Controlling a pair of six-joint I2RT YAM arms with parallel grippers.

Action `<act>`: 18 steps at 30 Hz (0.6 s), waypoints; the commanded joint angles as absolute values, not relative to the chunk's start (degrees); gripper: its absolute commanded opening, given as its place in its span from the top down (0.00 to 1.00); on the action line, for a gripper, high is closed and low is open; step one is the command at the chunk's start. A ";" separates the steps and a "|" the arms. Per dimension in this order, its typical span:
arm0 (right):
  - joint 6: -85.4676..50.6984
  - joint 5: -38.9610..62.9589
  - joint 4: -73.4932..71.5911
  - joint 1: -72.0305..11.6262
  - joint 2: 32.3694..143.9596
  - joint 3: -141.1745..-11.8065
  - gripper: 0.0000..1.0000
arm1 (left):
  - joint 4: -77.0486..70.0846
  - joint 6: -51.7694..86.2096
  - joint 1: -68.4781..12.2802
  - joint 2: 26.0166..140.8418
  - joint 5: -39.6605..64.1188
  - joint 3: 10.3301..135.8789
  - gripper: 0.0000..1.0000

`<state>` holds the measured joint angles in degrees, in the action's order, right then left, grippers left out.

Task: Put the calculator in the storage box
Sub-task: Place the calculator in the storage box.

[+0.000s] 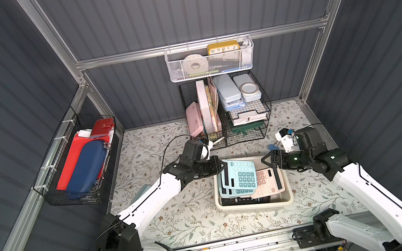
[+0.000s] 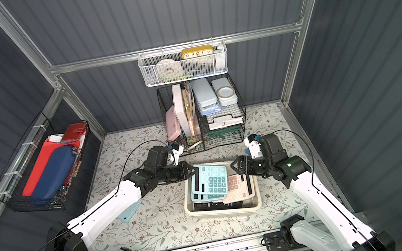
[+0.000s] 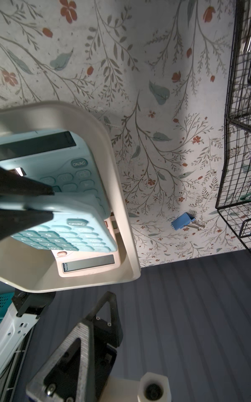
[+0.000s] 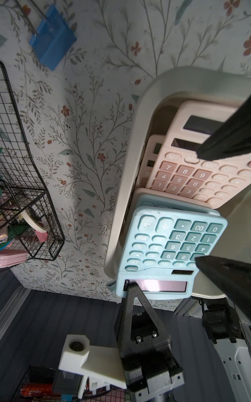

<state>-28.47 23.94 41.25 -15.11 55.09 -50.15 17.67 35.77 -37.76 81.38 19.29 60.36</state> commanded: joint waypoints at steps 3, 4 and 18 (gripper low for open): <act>-27.42 24.17 40.34 -14.85 54.45 -50.10 0.26 | 19.49 36.04 -37.88 80.34 15.29 60.16 1.00; -27.25 24.02 40.54 -14.78 54.33 -50.10 0.26 | 19.77 36.04 -37.88 80.63 14.76 60.44 1.00; -26.37 24.24 41.37 -14.43 53.27 -49.79 0.25 | 26.33 35.83 -37.88 78.55 7.82 63.15 0.44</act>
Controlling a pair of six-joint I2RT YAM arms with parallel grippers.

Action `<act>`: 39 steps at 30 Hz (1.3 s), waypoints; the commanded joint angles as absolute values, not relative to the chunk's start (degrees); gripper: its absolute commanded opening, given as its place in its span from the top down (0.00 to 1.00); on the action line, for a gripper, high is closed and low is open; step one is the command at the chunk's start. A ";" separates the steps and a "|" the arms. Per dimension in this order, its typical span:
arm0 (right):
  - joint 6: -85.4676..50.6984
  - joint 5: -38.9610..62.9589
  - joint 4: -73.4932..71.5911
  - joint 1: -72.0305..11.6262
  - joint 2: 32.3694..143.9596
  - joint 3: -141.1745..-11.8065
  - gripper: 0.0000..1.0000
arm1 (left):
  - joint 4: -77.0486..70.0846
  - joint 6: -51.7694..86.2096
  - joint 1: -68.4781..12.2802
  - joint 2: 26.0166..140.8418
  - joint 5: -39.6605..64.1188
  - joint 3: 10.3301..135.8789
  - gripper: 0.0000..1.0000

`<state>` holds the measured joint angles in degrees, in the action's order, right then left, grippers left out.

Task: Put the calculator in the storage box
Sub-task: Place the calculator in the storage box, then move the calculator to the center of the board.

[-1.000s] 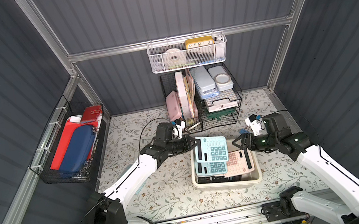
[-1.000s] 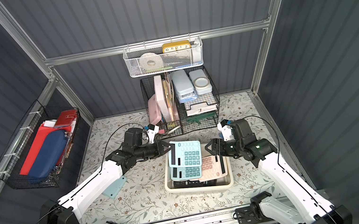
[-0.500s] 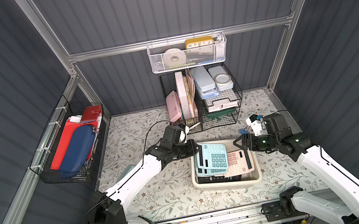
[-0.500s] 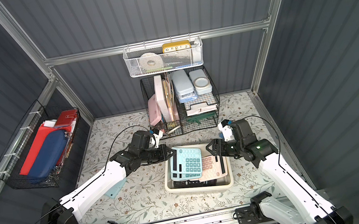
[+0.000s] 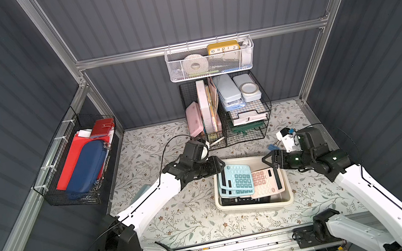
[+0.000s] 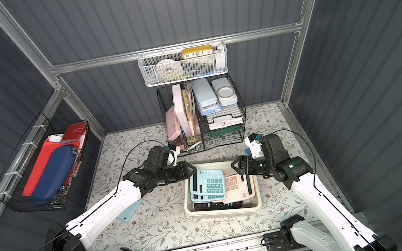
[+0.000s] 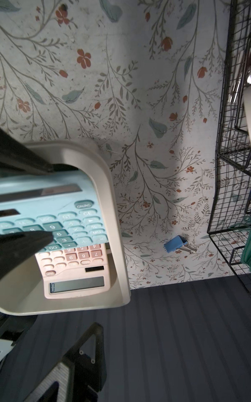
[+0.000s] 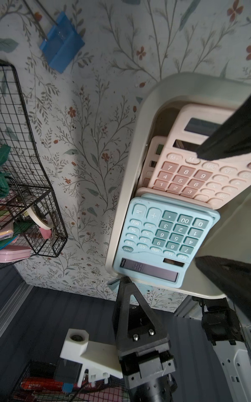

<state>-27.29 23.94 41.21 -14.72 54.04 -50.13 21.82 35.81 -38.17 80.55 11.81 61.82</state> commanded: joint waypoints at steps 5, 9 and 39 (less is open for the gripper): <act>-26.01 24.65 41.60 -14.35 52.92 -49.83 0.25 | 29.84 37.01 -37.50 76.37 2.19 64.51 0.27; -25.66 25.42 41.68 -14.33 52.22 -49.92 0.25 | 30.15 39.02 -34.75 74.54 0.01 62.97 0.16; -26.49 27.72 35.94 -33.95 67.49 -64.38 0.21 | 23.71 49.77 7.36 68.23 -7.80 46.74 0.01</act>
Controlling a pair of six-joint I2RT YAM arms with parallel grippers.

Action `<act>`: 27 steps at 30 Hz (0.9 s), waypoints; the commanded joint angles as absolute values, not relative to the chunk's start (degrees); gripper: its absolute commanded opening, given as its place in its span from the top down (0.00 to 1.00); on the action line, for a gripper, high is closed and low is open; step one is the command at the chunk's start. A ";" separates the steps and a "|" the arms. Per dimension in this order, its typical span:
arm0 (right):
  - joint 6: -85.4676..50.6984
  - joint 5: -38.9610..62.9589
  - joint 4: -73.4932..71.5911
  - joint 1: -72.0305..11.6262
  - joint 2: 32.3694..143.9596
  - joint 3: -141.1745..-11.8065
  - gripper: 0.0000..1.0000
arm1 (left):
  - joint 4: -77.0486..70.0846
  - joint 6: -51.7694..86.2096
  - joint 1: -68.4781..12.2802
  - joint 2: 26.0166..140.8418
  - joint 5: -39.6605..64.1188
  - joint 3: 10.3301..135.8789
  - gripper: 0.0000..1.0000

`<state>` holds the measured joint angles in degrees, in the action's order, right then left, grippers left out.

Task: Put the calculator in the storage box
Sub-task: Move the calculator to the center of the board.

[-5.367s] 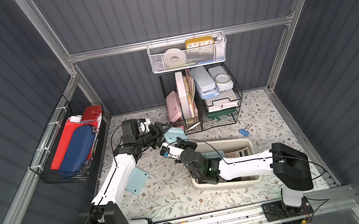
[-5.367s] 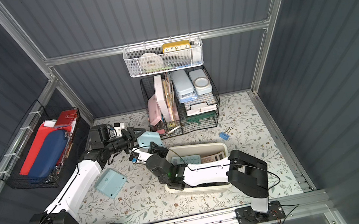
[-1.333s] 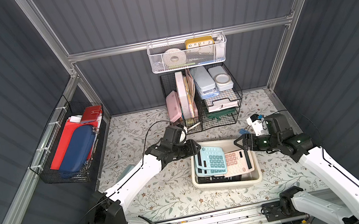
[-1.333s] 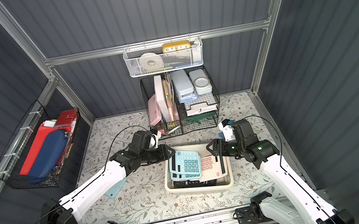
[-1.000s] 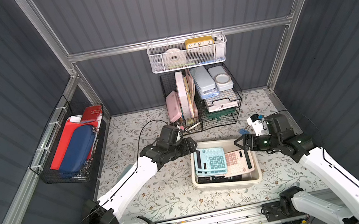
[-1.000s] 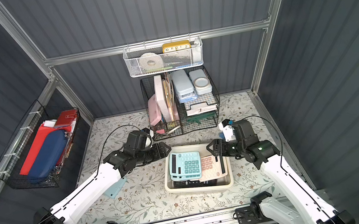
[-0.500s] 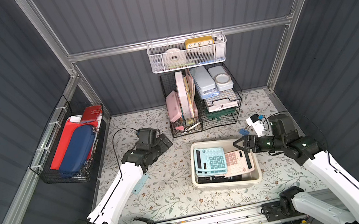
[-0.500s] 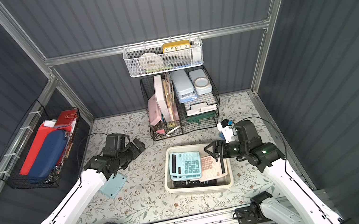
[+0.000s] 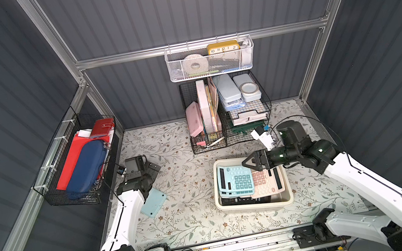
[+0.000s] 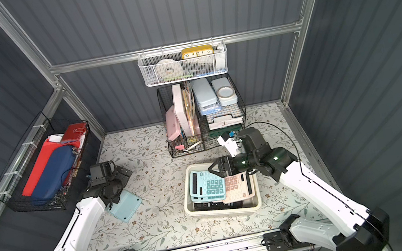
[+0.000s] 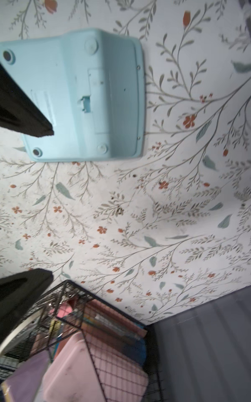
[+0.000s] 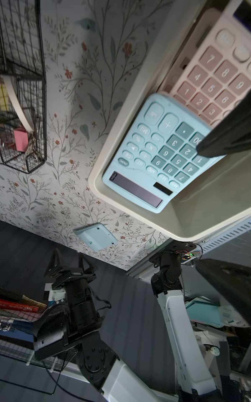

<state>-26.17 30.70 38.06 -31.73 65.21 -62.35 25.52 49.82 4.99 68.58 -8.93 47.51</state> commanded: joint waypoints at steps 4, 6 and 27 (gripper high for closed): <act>-26.52 26.23 35.06 -38.07 73.19 -68.19 0.21 | 23.19 48.34 13.40 69.31 -7.13 45.87 0.01; -26.36 25.68 35.02 -39.85 75.72 -70.33 0.21 | 21.91 47.43 16.54 69.42 -6.15 44.86 0.01; -25.75 24.81 35.04 -45.97 86.93 -77.92 0.21 | 15.46 39.90 28.12 74.77 2.16 38.94 0.01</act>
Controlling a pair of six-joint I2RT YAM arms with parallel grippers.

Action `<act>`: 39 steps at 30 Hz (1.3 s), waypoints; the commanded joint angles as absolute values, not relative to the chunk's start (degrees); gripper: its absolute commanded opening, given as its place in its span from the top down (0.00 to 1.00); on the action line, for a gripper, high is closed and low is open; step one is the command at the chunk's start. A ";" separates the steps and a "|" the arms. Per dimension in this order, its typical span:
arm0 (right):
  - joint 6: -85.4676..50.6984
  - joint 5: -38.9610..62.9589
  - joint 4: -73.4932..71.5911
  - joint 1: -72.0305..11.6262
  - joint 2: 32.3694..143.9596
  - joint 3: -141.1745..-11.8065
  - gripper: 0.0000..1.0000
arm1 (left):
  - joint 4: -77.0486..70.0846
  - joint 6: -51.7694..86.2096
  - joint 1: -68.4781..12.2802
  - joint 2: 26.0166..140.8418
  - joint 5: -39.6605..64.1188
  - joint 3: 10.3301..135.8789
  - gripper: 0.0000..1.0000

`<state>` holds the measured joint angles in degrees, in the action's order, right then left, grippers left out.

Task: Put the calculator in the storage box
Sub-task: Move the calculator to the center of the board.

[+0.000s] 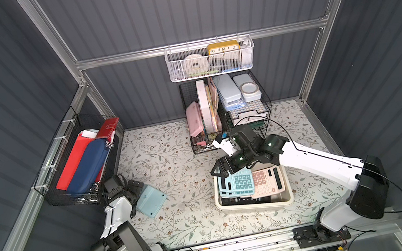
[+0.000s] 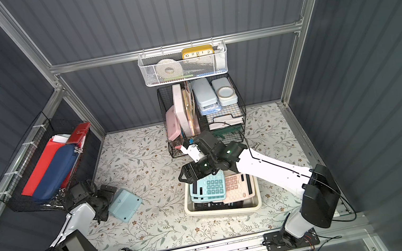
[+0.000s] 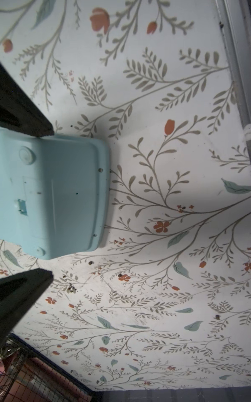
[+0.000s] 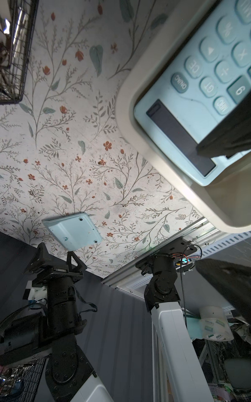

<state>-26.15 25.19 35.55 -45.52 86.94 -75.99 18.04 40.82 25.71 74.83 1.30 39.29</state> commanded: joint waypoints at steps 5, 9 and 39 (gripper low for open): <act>-25.53 24.17 35.13 -45.97 86.57 -77.44 0.21 | 15.03 40.12 28.11 75.05 3.24 38.43 0.01; -25.66 24.10 34.61 -46.00 87.00 -77.47 0.21 | 12.54 37.70 27.87 77.37 7.52 37.16 0.01; -29.06 22.21 37.98 -45.97 122.87 -108.13 0.23 | 5.07 38.84 3.78 78.85 23.77 35.10 0.01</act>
<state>-27.81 22.24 37.15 -45.71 120.55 -105.25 2.72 37.98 3.75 81.43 22.74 36.07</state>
